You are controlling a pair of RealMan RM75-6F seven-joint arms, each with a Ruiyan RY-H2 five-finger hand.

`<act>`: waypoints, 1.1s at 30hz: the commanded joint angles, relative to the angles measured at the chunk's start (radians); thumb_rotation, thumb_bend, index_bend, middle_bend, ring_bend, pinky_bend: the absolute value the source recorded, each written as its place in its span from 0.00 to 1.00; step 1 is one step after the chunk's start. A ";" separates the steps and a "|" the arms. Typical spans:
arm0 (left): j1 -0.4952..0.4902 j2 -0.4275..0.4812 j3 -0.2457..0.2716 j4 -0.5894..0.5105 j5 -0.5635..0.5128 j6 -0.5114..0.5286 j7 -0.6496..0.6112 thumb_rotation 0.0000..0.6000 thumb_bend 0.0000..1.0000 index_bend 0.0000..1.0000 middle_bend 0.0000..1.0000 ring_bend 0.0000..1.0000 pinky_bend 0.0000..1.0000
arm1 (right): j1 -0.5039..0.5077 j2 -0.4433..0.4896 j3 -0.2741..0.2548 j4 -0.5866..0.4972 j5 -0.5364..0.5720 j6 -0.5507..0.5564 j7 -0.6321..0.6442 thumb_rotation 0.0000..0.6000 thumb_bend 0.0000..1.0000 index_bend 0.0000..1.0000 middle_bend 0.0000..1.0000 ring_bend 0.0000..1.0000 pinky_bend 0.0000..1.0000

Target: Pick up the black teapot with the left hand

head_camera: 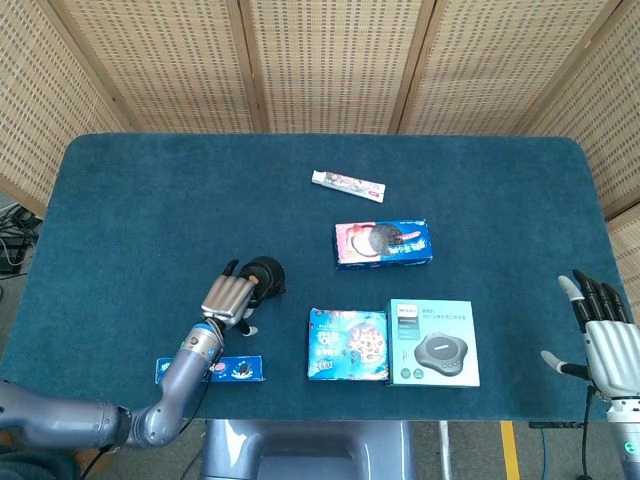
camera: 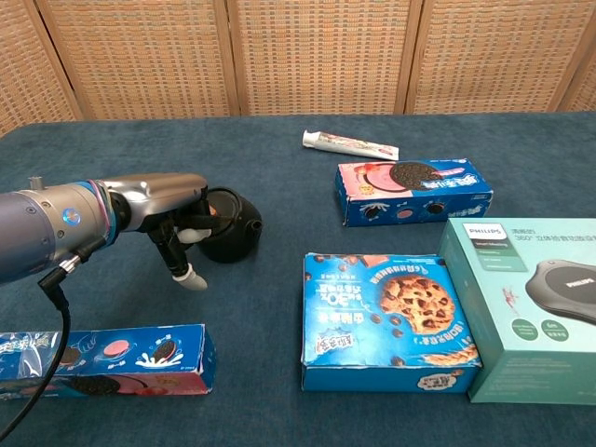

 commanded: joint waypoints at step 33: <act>0.089 0.294 0.033 -0.066 0.331 -0.149 -0.284 0.54 1.00 1.00 1.00 0.77 0.00 | -0.006 0.002 -0.006 -0.020 -0.018 0.018 -0.020 1.00 0.00 0.00 0.00 0.00 0.00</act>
